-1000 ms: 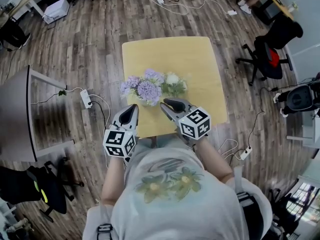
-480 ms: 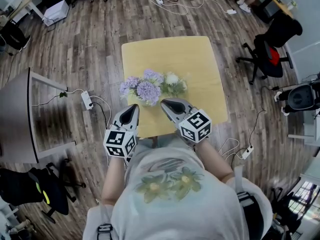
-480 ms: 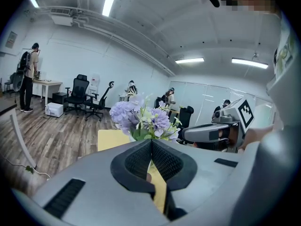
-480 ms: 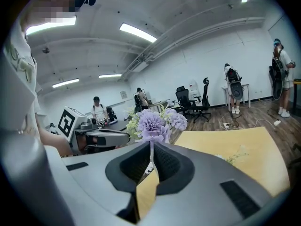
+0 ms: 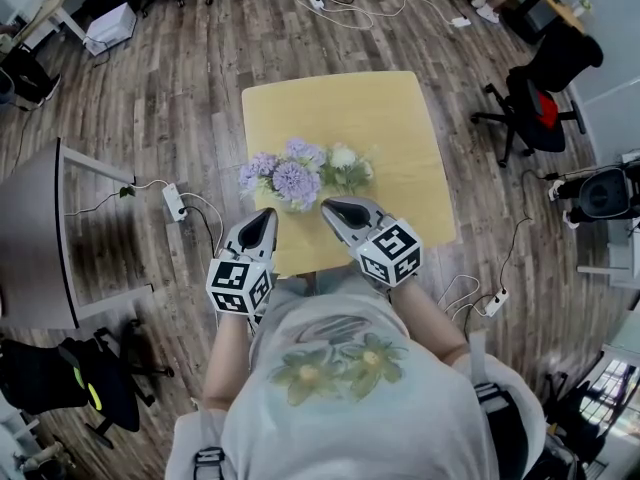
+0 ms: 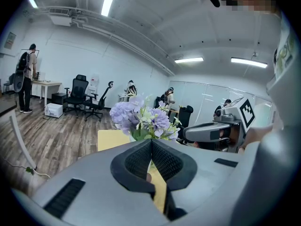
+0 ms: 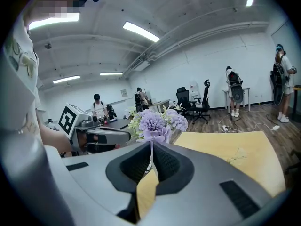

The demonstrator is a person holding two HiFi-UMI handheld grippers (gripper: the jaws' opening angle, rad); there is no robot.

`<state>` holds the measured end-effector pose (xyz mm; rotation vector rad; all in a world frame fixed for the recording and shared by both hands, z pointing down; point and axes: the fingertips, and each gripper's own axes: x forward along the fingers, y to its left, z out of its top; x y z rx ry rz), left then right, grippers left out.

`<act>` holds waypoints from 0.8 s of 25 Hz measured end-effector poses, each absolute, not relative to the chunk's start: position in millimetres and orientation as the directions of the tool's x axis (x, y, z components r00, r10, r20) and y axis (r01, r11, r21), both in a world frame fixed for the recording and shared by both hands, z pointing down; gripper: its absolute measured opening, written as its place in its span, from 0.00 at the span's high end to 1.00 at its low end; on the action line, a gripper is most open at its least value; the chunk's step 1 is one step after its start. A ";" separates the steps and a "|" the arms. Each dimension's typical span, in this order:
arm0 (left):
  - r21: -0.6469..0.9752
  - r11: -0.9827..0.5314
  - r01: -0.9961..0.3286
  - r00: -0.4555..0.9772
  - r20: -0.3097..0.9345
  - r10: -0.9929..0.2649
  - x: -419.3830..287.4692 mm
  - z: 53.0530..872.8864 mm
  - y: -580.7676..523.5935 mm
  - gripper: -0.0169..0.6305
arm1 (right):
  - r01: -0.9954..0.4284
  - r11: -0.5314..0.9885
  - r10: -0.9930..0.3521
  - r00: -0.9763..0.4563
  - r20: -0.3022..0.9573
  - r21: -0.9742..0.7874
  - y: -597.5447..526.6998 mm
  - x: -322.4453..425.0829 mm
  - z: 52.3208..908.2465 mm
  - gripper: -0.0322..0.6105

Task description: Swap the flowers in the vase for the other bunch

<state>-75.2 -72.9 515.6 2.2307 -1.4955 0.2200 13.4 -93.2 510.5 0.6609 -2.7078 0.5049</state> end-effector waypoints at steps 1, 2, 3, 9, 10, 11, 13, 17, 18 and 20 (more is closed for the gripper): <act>0.272 -0.317 -0.909 0.403 0.369 -0.838 -75.6 516.1 -72.1 0.95 | -0.491 0.832 -0.382 -0.845 0.373 -0.260 -92.4 13.1 510.7 0.87; 0.272 -0.319 -0.908 0.404 0.369 -0.837 -76.2 516.6 -71.2 0.95 | -0.491 0.832 -0.383 -0.845 0.374 -0.258 -91.6 12.6 511.0 0.87; 0.272 -0.321 -0.907 0.406 0.369 -0.836 -76.6 516.9 -70.6 0.95 | -0.492 0.832 -0.384 -0.844 0.375 -0.256 -91.0 12.3 511.3 0.87; 0.271 -0.327 -0.905 0.411 0.366 -0.835 -76.1 515.6 -72.9 0.95 | -0.498 0.831 -0.388 -0.838 0.384 -0.246 -90.9 14.6 511.8 0.87; 0.270 -0.328 -0.905 0.412 0.365 -0.835 -76.9 515.3 -72.5 0.95 | -0.500 0.831 -0.390 -0.836 0.385 -0.245 -90.0 14.5 512.2 0.87; 0.269 -0.329 -0.905 0.412 0.365 -0.835 -77.6 515.1 -72.2 0.95 | -0.502 0.830 -0.391 -0.835 0.387 -0.243 -89.2 14.6 512.7 0.87; 0.268 -0.330 -0.905 0.412 0.364 -0.835 -78.0 515.0 -72.2 0.95 | -0.505 0.829 -0.393 -0.832 0.390 -0.241 -88.4 15.9 513.6 0.87; 0.270 -0.324 -0.907 0.408 0.365 -0.837 -79.0 516.2 -70.2 0.95 | -0.510 0.826 -0.398 -0.829 0.394 -0.240 -85.5 18.5 515.0 0.87; 0.270 -0.323 -0.907 0.407 0.366 -0.837 -79.8 516.3 -70.0 0.95 | -0.512 0.825 -0.399 -0.828 0.394 -0.241 -85.1 18.5 515.1 0.87; 0.271 -0.320 -0.908 0.405 0.368 -0.837 -81.3 516.4 -70.2 0.95 | -0.515 0.822 -0.401 -0.826 0.396 -0.243 -85.0 18.6 515.4 0.87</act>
